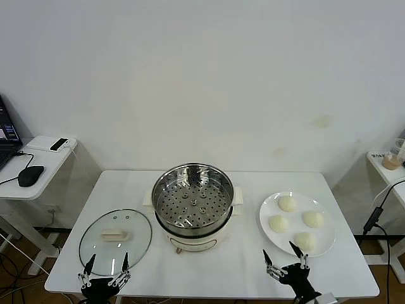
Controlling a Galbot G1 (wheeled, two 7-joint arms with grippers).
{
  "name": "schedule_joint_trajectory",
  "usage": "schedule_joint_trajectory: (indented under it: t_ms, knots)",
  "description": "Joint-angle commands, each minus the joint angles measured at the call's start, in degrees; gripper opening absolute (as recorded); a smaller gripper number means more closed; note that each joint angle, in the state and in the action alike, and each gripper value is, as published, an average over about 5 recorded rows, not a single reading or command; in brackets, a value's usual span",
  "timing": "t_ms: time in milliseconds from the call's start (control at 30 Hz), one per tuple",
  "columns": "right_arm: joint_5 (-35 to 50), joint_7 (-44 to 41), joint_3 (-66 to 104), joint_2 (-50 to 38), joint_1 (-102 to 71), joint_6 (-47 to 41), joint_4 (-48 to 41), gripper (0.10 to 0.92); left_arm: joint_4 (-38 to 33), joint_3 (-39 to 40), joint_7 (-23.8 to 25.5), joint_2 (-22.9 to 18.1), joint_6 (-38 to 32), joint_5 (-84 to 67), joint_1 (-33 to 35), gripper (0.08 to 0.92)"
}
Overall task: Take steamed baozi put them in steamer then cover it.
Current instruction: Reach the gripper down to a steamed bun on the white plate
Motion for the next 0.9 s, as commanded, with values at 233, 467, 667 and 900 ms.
schedule_joint_trajectory:
  t_ms: [233, 467, 667, 900]
  knots:
    - [-21.31, -11.98, 9.80, -19.30, 16.56, -5.70, -6.67, 0.823, -1.16, -0.77, 3.75, -0.64, 3.26, 6.69, -1.07, 0.823]
    - [-31.20, -28.98, -0.06, -31.02, 33.78, -5.24, -17.56, 0.823, -2.17, -1.11, 3.27, -1.75, 1.61, 7.40, -1.06, 0.823]
    - [-29.90, -43.25, -18.96, -39.56, 53.56, -2.32, -27.22, 0.823, -2.74, -0.81, 2.96, -2.74, 1.71, 8.13, -1.58, 0.823]
    - [-23.65, -54.58, -46.73, -41.29, 77.80, -0.23, -39.14, 0.823, -2.90, -1.87, 2.01, -2.52, 2.10, 7.70, -2.00, 0.823]
